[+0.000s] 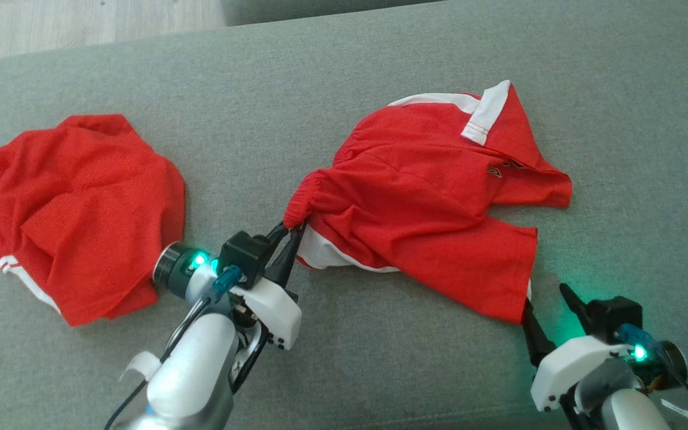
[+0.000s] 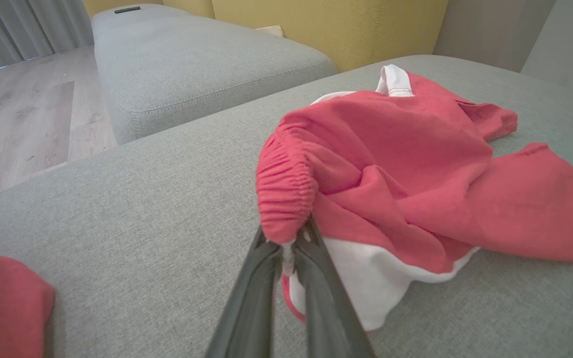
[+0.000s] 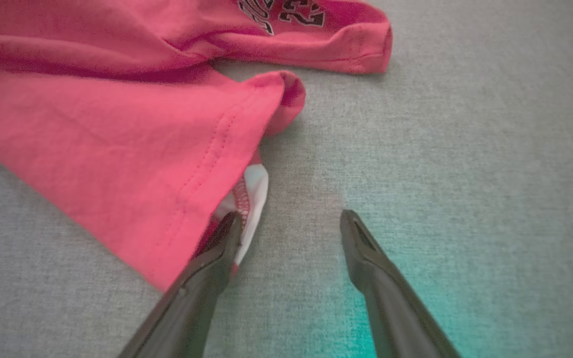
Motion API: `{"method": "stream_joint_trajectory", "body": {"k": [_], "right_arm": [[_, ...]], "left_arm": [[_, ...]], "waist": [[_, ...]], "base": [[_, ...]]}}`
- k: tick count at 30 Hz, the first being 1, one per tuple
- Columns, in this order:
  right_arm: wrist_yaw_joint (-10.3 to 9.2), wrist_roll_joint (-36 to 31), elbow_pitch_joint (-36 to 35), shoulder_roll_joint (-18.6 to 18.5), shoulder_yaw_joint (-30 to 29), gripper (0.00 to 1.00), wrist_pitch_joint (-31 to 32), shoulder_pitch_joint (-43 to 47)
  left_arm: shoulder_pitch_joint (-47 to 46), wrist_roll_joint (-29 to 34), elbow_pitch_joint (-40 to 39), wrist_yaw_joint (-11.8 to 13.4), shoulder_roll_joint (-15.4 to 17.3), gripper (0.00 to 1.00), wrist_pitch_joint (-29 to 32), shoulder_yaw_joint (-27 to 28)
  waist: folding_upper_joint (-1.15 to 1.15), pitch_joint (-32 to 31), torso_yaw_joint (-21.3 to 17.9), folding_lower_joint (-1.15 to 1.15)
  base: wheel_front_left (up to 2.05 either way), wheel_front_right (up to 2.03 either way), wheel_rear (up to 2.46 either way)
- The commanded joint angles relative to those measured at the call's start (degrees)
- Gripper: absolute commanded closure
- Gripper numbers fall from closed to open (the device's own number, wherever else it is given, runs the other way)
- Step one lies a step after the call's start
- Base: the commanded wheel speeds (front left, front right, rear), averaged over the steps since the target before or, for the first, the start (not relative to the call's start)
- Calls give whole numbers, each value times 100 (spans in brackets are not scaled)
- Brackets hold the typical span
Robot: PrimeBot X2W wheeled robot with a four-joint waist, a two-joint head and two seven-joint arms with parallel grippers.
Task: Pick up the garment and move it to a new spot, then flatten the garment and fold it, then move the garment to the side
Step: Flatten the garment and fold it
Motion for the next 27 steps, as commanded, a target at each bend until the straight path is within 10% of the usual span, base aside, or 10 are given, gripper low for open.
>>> {"method": "stream_joint_trajectory", "body": {"k": [1,11,12,13,27], "right_arm": [[40,-23,-141,6,155,0,-55,-237],[40,-23,328,46,398,0,-100,-526],[40,8,385,48,427,61,-76,-550],[40,38,440,49,445,100,-45,-570],[40,630,127,9,-155,100,352,-675]], "left_arm": [[-132,42,-187,-1,50,100,-31,222],[-93,66,-226,-26,37,100,-31,233],[-92,70,-223,-28,34,100,-31,229],[-92,71,-221,-29,32,100,-31,228],[-97,82,-510,71,136,100,-31,484]], "waist": [[0,5,0,0],[0,13,8,0],[0,9,16,0],[0,3,23,0],[0,-201,-29,0]], "base": [[0,0,0],[0,0,0],[0,0,0],[0,0,0],[0,0,0]]}}
